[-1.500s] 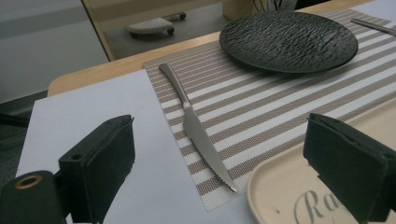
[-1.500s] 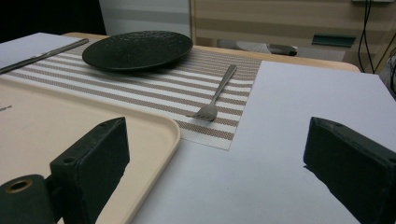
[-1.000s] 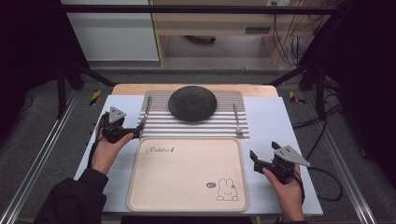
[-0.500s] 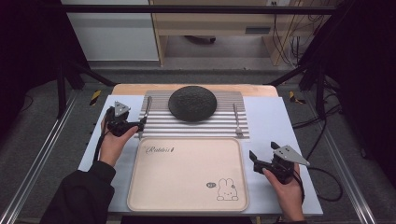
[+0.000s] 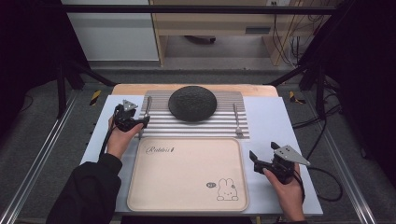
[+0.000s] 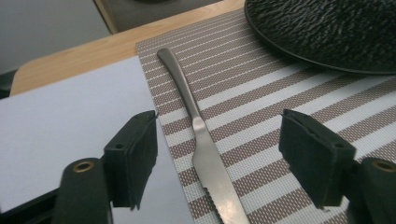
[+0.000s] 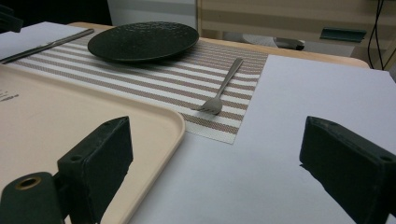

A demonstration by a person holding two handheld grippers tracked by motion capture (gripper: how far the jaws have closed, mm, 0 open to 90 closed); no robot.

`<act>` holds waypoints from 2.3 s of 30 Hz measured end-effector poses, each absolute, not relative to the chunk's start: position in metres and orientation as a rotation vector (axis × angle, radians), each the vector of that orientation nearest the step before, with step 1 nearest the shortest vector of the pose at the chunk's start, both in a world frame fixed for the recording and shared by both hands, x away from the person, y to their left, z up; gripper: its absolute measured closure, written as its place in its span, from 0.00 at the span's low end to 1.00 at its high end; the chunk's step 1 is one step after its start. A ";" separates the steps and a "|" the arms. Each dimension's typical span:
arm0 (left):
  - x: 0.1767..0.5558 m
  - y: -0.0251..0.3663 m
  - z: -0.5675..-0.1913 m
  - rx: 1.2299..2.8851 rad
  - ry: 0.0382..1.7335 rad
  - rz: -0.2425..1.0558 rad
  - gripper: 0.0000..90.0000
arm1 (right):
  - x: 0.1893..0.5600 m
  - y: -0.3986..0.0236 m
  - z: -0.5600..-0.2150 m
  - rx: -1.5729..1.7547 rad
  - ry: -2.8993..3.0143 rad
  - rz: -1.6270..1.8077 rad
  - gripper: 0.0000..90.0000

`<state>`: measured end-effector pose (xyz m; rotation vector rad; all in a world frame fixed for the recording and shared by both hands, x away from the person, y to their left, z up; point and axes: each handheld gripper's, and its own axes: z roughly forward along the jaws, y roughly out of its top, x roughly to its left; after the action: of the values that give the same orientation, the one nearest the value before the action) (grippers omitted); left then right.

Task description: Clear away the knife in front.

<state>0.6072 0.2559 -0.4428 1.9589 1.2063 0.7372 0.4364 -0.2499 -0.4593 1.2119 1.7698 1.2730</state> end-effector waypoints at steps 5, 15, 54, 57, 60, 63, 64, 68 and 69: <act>0.618 0.254 -0.447 1.953 1.237 0.707 0.46 | 0.436 -0.251 -0.459 1.209 1.764 1.273 0.11; 0.636 0.256 -0.453 1.937 1.287 0.691 0.57 | 0.435 -0.253 -0.459 1.224 1.760 1.283 0.11; 0.655 0.252 -0.480 1.952 1.331 0.664 0.89 | 0.437 -0.254 -0.462 1.248 1.773 1.259 0.11; 0.652 0.250 -0.478 1.994 1.319 0.672 0.89 | 0.438 -0.255 -0.462 1.250 1.767 1.261 0.11; 0.649 0.250 -0.475 2.022 1.318 0.661 0.89 | 0.438 -0.255 -0.462 1.245 1.767 1.262 0.11; 0.645 0.249 -0.475 2.032 1.316 0.657 0.89 | 0.437 -0.255 -0.462 1.243 1.767 1.261 0.11; 0.644 0.249 -0.475 2.031 1.318 0.650 0.89 | 0.437 -0.255 -0.462 1.246 1.766 1.263 0.11; 0.639 0.247 -0.474 2.038 1.311 0.642 0.89 | 0.437 -0.255 -0.462 1.247 1.770 1.261 0.11; 0.638 0.247 -0.474 2.038 1.308 0.640 0.89 | 0.438 -0.255 -0.462 1.245 1.770 1.260 0.11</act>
<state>0.6378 0.2467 -0.4743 2.0383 1.3079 0.6400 0.4376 -0.2547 -0.4620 1.2451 1.7699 1.2601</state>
